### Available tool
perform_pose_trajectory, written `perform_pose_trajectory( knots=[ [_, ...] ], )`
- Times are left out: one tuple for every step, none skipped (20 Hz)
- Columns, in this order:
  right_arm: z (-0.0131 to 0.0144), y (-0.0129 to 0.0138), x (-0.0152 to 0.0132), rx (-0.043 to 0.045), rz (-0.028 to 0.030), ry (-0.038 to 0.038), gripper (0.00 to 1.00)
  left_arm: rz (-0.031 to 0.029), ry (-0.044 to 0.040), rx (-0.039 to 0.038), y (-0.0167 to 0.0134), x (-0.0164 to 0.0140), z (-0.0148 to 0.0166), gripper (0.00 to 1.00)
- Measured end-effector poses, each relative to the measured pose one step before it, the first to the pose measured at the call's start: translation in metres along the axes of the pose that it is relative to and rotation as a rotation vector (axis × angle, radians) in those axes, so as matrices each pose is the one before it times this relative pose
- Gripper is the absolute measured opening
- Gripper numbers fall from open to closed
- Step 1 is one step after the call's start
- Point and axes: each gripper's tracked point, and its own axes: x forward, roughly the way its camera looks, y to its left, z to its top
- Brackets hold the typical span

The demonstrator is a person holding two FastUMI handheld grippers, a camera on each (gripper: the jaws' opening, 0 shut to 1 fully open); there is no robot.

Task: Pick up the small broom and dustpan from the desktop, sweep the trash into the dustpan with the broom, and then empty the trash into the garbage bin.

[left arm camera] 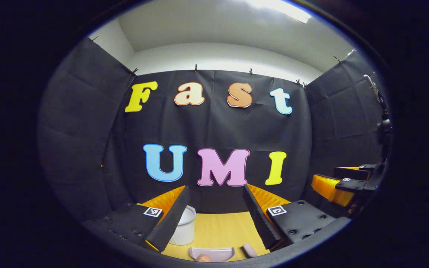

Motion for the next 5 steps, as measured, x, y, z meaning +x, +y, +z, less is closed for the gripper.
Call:
perform_pose_trajectory(
  knots=[
    [0.00082, -0.00690, 0.00394, 0.02067, 0.01962, -0.00774, 0.96, -0.00188, -0.00423, 0.00538, -0.00248, 0.00002, 0.00104, 0.84],
    [0.00145, -0.00475, 0.00055, 0.00475, 0.01646, -0.02165, 0.96, 0.00407, 0.00083, -0.00336, 0.00133, -0.00111, 0.00159, 0.84],
    [-0.00006, -0.00057, -0.00369, -0.00277, 0.01233, -0.01603, 0.96, 0.00557, 0.00867, -0.00329, 0.00234, -0.00149, 0.00157, 0.84],
    [0.00030, 0.00087, -0.00170, -0.00627, 0.01556, -0.01822, 0.96, 0.01263, 0.00197, -0.00148, 0.00256, 0.00010, 0.00044, 0.84],
    [0.00184, 0.00450, -0.00431, -0.00360, 0.01296, -0.02105, 0.90, 0.01177, 0.00634, -0.00107, 0.00030, 0.00053, -0.00051, 0.84]
  ],
)
